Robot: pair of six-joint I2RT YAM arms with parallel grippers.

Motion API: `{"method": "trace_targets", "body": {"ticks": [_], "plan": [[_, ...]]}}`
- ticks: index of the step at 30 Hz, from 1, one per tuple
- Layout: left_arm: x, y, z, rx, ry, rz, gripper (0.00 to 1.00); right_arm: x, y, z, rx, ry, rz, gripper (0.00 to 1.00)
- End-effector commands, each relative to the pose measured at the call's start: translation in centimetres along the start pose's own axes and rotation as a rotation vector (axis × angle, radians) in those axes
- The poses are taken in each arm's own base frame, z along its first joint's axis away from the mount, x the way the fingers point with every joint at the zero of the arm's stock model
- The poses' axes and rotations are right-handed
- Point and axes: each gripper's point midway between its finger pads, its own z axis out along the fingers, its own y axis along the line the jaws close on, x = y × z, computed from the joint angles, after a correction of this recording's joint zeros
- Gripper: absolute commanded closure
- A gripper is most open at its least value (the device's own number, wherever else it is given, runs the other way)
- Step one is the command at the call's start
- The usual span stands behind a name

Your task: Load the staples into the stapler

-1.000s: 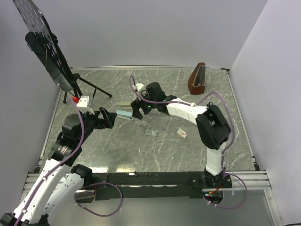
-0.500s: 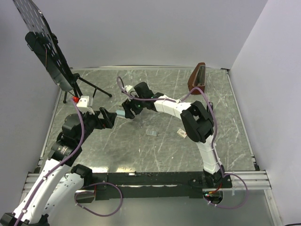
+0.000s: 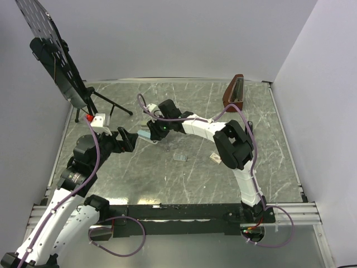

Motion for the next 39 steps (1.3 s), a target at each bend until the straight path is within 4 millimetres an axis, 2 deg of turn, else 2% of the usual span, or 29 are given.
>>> {"method": "trace_targets", "body": {"ticks": [1,5,8,9,11,12,14,15,17,18,20,21,23,24,26,27,29,30,32,33,34,35,36,39], "plan": [[-0.9,-0.3,0.3,0.025,-0.033,0.017,0.01,-0.2,2.3,-1.7,-0.039,-0.026,-0.052,0.87],[-0.9,-0.3,0.4,0.028,-0.034,0.016,0.01,1.2,4.5,-3.2,-0.046,-0.023,-0.072,0.88],[-0.9,-0.3,0.4,0.030,-0.033,0.018,0.01,3.3,6.2,-4.4,-0.054,-0.001,-0.079,0.89],[-0.9,-0.4,0.4,0.033,-0.034,0.020,0.01,4.6,6.9,-5.2,-0.060,0.016,-0.076,0.89],[-0.7,-0.4,0.5,0.041,-0.028,0.026,0.01,5.1,8.4,-6.4,-0.073,0.008,-0.088,0.89],[-0.7,-0.5,0.5,0.046,-0.026,0.031,0.01,7.0,8.8,-6.6,-0.080,0.041,-0.073,0.89],[-0.6,-0.8,0.5,0.066,-0.022,0.037,0.01,7.6,9.7,-7.8,-0.085,0.032,-0.080,0.88],[-0.6,-0.8,0.6,0.070,-0.023,0.040,0.01,9.2,10.1,-8.1,-0.090,0.060,-0.073,0.88],[-0.4,-1.2,0.7,0.097,-0.019,0.047,0.00,9.9,10.7,-9.0,-0.091,0.065,-0.078,0.88],[-0.3,-1.4,0.7,0.109,-0.015,0.052,0.01,11.2,11.0,-9.2,-0.093,0.088,-0.072,0.87],[-0.1,-2.0,0.8,0.149,-0.005,0.056,0.01,12.3,11.4,-9.8,-0.098,0.101,-0.073,0.84],[0.1,-2.2,0.9,0.158,0.001,0.061,0.01,12.5,11.4,-9.9,-0.094,0.100,-0.071,0.80],[0.5,-3.0,1.1,0.209,0.021,0.065,0.01,12.7,11.7,-10.4,-0.099,0.090,-0.067,0.78],[0.8,-3.3,1.3,0.230,0.037,0.070,0.01,12.2,11.9,-10.6,-0.099,0.062,-0.063,0.73],[1.2,-4.0,1.4,0.276,0.058,0.072,0.01,11.3,12.2,-11.6,-0.095,0.012,-0.071,0.59],[1.9,-4.7,1.4,0.318,0.087,0.073,0.01,10.9,12.2,-12.0,-0.089,-0.007,-0.068,0.47],[2.4,-5.1,1.5,0.349,0.111,0.083,0.01,9.9,12.3,-13.4,-0.064,-0.068,-0.079,0.40],[3.0,-5.3,1.7,0.367,0.136,0.084,0.01,9.6,12.2,-13.9,-0.049,-0.091,-0.079,0.30],[3.7,-6.3,1.6,0.402,0.165,0.101,0.01,8.7,11.7,-15.7,-0.001,-0.164,-0.081,0.22],[4.4,-6.5,1.8,0.409,0.189,0.121,0.00,8.5,11.0,-16.3,0.048,-0.190,-0.064,0.15],[5.0,-7.5,1.6,0.434,0.206,0.150,0.01,8.4,10.5,-17.0,0.078,-0.219,-0.054,0.11],[5.5,-7.9,1.6,0.437,0.223,0.174,0.01,8.0,9.9,-18.3,0.116,-0.282,-0.048,0.06],[6.7,-9.3,1.2,0.487,0.251,0.234,0.01,7.9,8.9,-19.1,0.182,-0.317,-0.028,0.04],[9.2,-10.4,0.9,0.528,0.311,0.359,0.01,7.6,7.9,-21.6,0.265,-0.465,0.003,0.00]]}}
